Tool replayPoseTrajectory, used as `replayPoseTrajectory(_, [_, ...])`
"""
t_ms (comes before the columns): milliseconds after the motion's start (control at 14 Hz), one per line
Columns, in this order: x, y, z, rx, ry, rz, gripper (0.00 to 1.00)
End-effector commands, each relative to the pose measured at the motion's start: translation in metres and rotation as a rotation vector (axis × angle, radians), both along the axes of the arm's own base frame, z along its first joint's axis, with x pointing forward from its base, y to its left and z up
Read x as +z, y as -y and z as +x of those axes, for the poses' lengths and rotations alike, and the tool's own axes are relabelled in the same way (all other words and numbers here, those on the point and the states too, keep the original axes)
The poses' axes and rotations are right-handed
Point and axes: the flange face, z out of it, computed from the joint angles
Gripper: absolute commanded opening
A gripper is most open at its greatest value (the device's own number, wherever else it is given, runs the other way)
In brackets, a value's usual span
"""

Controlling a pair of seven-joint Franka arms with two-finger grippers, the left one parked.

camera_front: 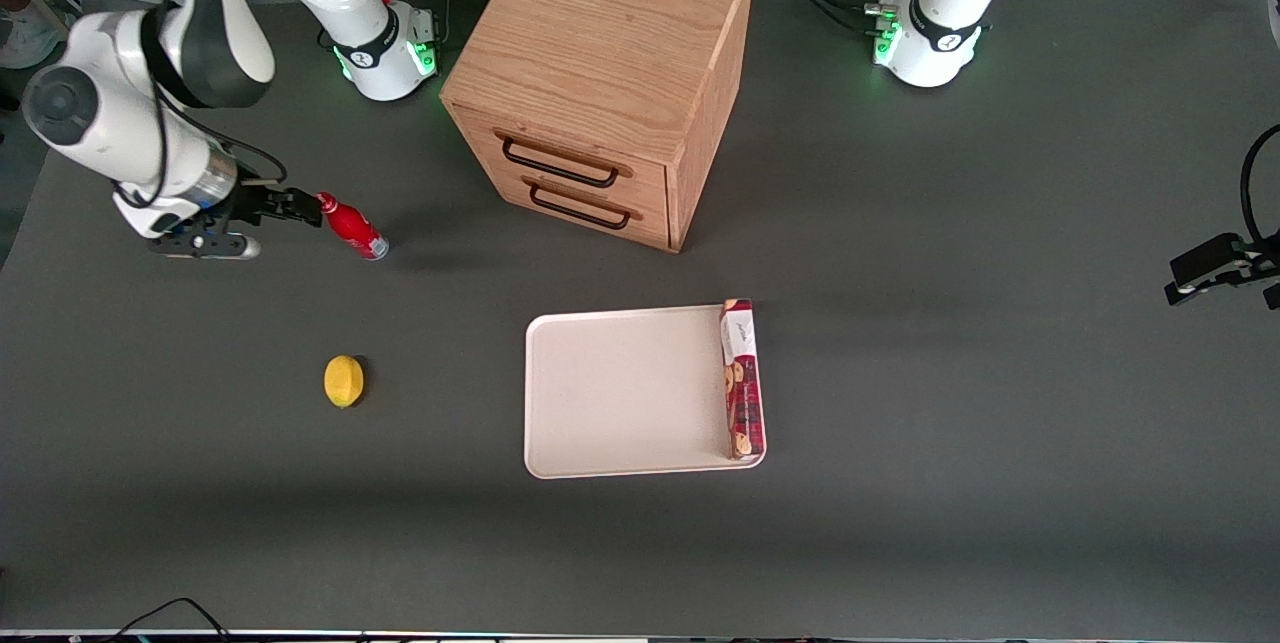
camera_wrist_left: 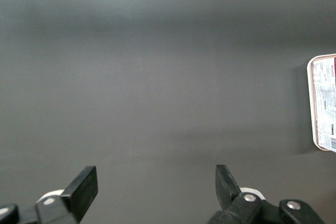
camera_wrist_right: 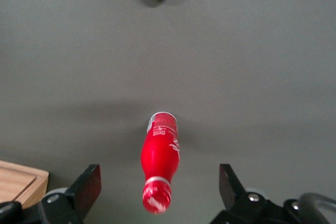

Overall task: Place coke bottle on tray
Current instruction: 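Lower the right gripper around the red bottle's neck and close it, then lift the red bottle with the right gripper toward the white tray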

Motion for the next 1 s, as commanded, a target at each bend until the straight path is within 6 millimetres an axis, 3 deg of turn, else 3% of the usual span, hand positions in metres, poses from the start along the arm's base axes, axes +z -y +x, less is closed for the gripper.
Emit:
replayPoseTrajectory(0, [-0.027, -0.007, -0.023, -0.030, 0.022, -0.023, 1.00])
replayPoseTrajectory(143, [-0.040, -0.004, -0.033, -0.035, 0.013, -0.024, 1.00])
replayPoseTrajectory(357, [-0.044, -0.003, -0.048, -0.039, 0.003, -0.026, 1.00])
replayPoseTrajectory(500, [-0.043, -0.001, -0.054, -0.042, -0.002, -0.027, 0.93])
replayPoseTrajectory(643, [-0.044, -0.002, -0.054, -0.041, -0.007, -0.028, 0.76])
replayPoseTrajectory(786, [-0.043, -0.002, -0.055, -0.041, -0.014, -0.028, 0.50])
replayPoseTrajectory(929, [-0.039, 0.000, -0.057, -0.044, -0.017, -0.029, 0.32])
